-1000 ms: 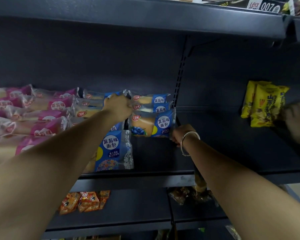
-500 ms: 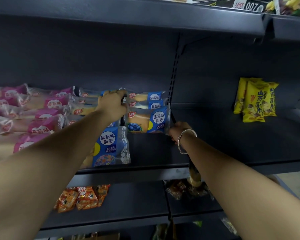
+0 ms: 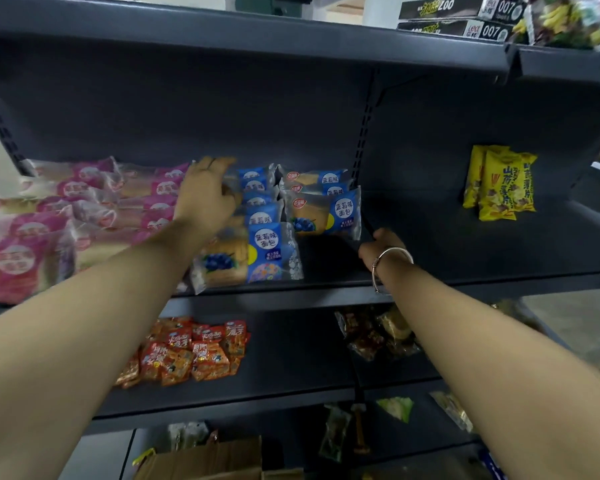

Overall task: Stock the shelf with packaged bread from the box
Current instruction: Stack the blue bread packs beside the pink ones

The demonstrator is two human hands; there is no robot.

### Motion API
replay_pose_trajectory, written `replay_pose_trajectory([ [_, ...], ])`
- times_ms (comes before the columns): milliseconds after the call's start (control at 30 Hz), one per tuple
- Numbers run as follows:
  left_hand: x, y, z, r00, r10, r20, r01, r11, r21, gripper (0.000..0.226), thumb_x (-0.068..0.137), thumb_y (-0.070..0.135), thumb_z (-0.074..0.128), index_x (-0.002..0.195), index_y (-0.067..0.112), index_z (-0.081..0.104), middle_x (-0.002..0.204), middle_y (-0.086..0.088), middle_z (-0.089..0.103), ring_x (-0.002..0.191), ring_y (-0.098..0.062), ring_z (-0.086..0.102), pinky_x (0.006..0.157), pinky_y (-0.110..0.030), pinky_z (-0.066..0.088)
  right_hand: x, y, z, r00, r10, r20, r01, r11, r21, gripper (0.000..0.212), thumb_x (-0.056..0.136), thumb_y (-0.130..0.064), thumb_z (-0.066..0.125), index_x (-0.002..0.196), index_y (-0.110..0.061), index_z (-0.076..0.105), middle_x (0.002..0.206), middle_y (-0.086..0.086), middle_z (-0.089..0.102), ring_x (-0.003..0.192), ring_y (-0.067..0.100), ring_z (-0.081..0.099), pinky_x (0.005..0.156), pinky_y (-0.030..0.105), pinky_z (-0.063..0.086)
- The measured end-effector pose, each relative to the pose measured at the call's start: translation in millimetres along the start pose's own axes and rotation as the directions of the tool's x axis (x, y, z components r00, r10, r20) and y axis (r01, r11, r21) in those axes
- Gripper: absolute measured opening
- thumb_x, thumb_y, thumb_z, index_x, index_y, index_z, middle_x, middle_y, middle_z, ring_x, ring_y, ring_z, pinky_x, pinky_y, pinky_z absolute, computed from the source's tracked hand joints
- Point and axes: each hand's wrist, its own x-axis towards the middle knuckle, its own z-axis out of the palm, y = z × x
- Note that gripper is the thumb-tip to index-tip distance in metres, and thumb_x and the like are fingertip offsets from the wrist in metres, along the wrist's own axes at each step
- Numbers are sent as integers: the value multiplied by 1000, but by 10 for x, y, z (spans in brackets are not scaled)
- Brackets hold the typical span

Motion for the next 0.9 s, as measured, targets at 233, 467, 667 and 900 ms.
replay_pose_trajectory([
  [233, -818, -617, -745, 990, -24, -137, 31, 998, 51, 37, 76, -10, 44, 110, -6, 57, 115, -28, 54, 109, -41, 49, 87, -44, 41, -1036, -41, 367, 987, -104, -126, 97, 994, -58, 29, 91, -4, 44, 116, -2, 59, 124, 15, 60, 115, 31, 55, 89, 28, 44],
  [467, -1955, -1360, -1014, 976, -217, -22, 217, 960, 179, 27, 79, 5, 41, 93, -4, 62, 105, -28, 57, 102, -43, 51, 79, -46, 43, -1758, 42, 1131, 964, -263, 33, 264, 939, -221, 25, 88, -5, 43, 93, 5, 65, 104, 21, 66, 101, 36, 59, 81, 34, 45],
  [667, -2842, -1985, -896, 888, -446, 114, 403, 873, 275, 28, 83, 1, 42, 99, -2, 64, 110, -27, 57, 108, -41, 49, 86, -45, 42, -2014, 341, 1984, 936, -182, 302, 254, 942, -220, 22, 87, -7, 45, 85, -4, 67, 97, 13, 68, 92, 29, 63, 81, 35, 52],
  [900, -4080, -2772, -220, 606, -704, 370, 632, 709, 315, 26, 91, 2, 45, 111, -4, 61, 115, -26, 60, 107, -40, 55, 87, -40, 43, -2044, 1505, 3260, 785, 94, 612, 61, 972, -228, 21, 83, -4, 44, 68, -13, 57, 82, 14, 60, 85, 33, 62, 84, 45, 54],
])
